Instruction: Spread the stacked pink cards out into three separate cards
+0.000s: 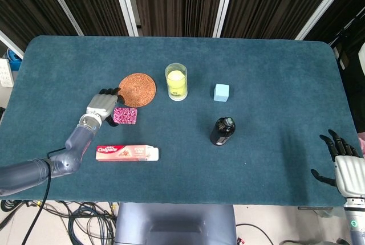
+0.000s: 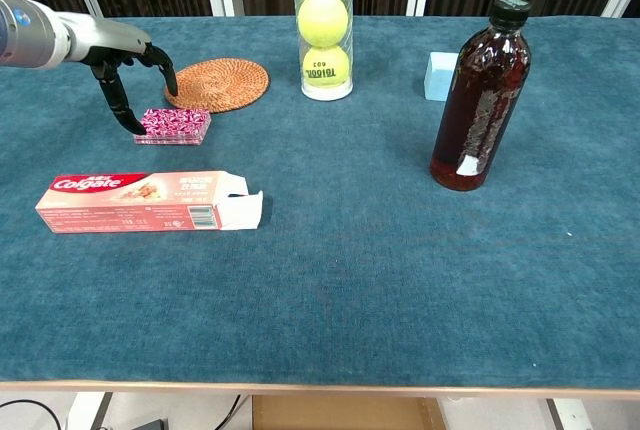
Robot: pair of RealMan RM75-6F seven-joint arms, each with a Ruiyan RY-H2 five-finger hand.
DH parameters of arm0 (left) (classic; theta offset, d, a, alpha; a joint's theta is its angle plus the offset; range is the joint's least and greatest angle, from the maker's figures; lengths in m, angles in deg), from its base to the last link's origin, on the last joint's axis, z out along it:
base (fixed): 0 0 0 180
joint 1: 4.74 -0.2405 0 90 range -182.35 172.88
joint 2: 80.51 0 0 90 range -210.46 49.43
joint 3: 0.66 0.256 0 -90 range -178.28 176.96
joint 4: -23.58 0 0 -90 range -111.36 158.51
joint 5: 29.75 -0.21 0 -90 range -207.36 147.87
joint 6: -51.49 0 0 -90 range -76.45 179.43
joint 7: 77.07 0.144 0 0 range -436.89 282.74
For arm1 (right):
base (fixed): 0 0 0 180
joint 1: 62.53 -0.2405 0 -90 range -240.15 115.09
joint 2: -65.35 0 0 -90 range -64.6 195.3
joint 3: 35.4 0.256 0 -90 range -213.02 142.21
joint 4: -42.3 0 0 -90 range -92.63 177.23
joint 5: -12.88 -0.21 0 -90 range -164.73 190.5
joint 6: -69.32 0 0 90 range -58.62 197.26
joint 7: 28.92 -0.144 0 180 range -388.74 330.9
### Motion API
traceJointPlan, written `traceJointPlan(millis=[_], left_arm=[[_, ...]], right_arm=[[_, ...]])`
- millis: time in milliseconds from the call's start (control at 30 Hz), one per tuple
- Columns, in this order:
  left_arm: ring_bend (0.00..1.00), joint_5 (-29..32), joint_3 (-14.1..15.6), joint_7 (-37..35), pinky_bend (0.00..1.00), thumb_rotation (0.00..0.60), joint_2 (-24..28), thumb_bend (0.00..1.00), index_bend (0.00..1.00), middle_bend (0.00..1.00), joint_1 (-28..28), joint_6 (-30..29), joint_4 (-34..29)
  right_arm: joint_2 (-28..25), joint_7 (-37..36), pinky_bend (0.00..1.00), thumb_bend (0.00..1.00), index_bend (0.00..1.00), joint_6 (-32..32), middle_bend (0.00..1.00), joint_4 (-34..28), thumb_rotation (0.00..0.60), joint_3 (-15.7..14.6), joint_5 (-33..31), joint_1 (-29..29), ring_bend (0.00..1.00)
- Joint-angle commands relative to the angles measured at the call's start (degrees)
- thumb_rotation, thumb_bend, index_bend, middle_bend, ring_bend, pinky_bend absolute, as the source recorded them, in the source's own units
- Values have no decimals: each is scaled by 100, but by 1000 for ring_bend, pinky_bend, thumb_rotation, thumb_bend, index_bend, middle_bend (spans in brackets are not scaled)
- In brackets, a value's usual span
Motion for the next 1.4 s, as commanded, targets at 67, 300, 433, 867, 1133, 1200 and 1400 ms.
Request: traceJointPlan(millis=[67,300,433,867,1133,1200,1400], left_arm=[[0,111,78,95,0,600,-79,165,344,87,84,-62,54],[0,164,121,140,0,600,-229,164,374,90,145,-139,179],[0,184,123,139,0,600,-290,165,379,91,166,-131,241],[0,238,144,169,0,600,-407,165,407,91,241,-110,297],[0,313,163,228,0,600,-467,165,413,91,293,-149,340],[0,320,160,235,0,600,-476,172,419,91,300,-161,344],[0,367,163,251,0,600,-512,183,428,92,306,-175,392]], right_arm=[[-4,-12,237,113,162,5,62,1,600,2,-5,-1,125],[-6,-9,237,113,161,4,62,-3,600,-1,-1,-1,125],[-6,-17,237,113,161,10,62,6,600,4,-15,-2,125],[-19,-74,237,113,162,-1,62,22,600,16,-27,6,125],[-28,-105,237,112,161,-14,62,28,600,16,-19,13,125],[-28,-112,236,113,161,-18,62,30,600,19,-21,14,125],[-28,-120,237,113,162,-8,62,36,600,17,-22,11,125]])
